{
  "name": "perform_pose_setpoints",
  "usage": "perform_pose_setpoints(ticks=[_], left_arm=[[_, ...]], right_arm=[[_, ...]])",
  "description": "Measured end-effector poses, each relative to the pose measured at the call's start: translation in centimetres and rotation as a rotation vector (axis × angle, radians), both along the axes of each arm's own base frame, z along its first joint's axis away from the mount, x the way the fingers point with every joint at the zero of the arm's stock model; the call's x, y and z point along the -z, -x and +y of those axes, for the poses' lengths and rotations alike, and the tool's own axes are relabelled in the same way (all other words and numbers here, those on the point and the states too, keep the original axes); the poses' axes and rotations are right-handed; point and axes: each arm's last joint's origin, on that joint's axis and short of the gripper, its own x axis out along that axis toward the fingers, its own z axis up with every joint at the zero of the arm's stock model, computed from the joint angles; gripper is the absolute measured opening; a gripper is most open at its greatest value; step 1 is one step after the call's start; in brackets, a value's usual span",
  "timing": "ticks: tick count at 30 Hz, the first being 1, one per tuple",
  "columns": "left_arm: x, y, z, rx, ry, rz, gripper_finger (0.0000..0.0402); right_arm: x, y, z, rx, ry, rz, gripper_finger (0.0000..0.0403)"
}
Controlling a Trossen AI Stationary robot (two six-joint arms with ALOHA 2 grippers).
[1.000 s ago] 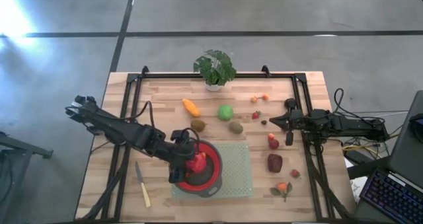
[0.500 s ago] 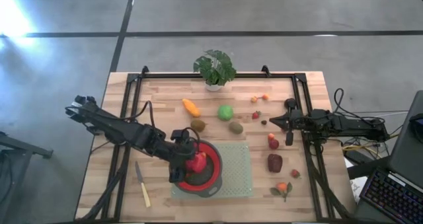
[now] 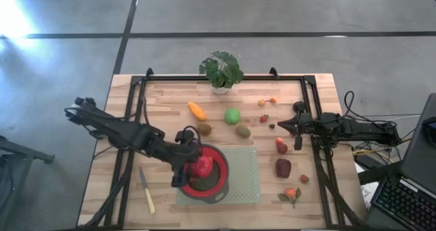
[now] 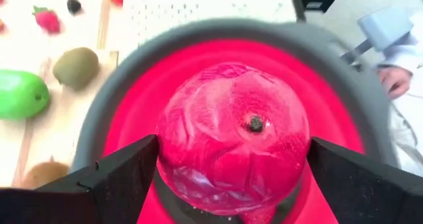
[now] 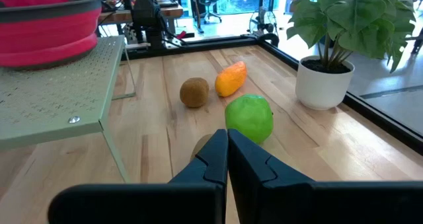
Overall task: Pick & Place Fruit
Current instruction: Put the left red apple into the red strainer
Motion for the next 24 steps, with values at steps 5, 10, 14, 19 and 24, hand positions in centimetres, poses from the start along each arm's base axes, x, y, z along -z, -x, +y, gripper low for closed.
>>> perform_pose_setpoints(ticks=[5, 10, 14, 19, 24], left_arm=[[-0.3, 0.1, 0.1, 0.019, -0.016, -0.011, 0.0385], [0.6, 0.2, 0.1, 0.017, -0.027, 0.021, 0.0385], [1.1, 0.2, 0.1, -0.001, -0.015, 0.037, 0.0385], [2.3, -0.1, 0.0, -0.005, -0.013, 0.04, 0.0385], [3.9, -0.1, -0.1, -0.002, -0.024, 0.059, 0.0385]], right_arm=[[0.0, 0.0, 0.0, 0.0, 0.0, 0.0, 0.0008], [0.0, 0.0, 0.0, 0.0, 0.0, 0.0, 0.0008], [0.0, 0.0, 0.0, 0.0, 0.0, 0.0, 0.0008], [0.0, 0.0, 0.0, 0.0, 0.0, 0.0, 0.0008], [0.0, 0.0, 0.0, 0.0, 0.0, 0.0, 0.0009]])
